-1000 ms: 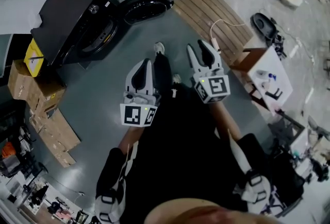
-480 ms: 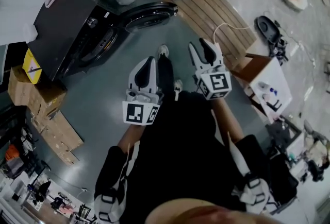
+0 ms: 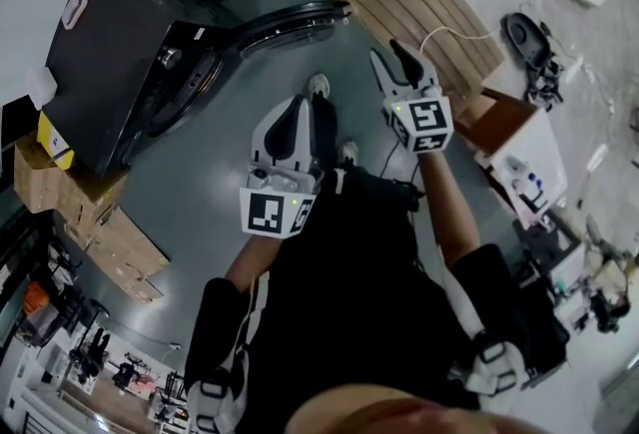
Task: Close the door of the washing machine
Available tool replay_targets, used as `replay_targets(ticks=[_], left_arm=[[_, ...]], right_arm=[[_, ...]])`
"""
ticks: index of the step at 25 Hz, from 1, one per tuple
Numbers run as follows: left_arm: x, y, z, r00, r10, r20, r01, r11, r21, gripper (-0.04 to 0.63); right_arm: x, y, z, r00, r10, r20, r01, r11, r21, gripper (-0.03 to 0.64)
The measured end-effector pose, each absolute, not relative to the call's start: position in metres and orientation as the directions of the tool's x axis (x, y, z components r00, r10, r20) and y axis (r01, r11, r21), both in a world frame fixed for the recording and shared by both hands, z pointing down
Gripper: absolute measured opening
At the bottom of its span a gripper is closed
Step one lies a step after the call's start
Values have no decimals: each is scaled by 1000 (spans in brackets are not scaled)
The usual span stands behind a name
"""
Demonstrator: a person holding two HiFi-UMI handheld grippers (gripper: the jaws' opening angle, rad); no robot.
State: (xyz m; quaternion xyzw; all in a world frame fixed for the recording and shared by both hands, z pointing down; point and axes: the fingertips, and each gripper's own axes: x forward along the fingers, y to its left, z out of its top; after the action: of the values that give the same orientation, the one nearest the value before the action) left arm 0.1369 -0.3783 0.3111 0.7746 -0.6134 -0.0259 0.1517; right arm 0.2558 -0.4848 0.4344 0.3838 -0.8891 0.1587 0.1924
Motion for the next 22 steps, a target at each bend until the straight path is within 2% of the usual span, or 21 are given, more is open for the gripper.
replay_targets(ticks=[4, 10, 17, 22], left_arm=[[128, -408, 323, 266, -952, 149, -934, -216, 285, 6], [109, -442, 359, 283, -939, 196, -930, -218, 297, 6], [99, -478, 398, 313, -920, 236, -910, -220, 350, 6], [94, -491, 419, 327, -910, 256, -907, -227, 354, 6]], right_arm=[[241, -518, 472, -632, -576, 519, -722, 681, -123, 143], [212, -542, 546, -648, -402, 647, -621, 770, -144, 143], [201, -571, 633, -576, -312, 756, -570, 816, -98, 143], [195, -579, 678, -533, -247, 809, -471, 881, -41, 141]])
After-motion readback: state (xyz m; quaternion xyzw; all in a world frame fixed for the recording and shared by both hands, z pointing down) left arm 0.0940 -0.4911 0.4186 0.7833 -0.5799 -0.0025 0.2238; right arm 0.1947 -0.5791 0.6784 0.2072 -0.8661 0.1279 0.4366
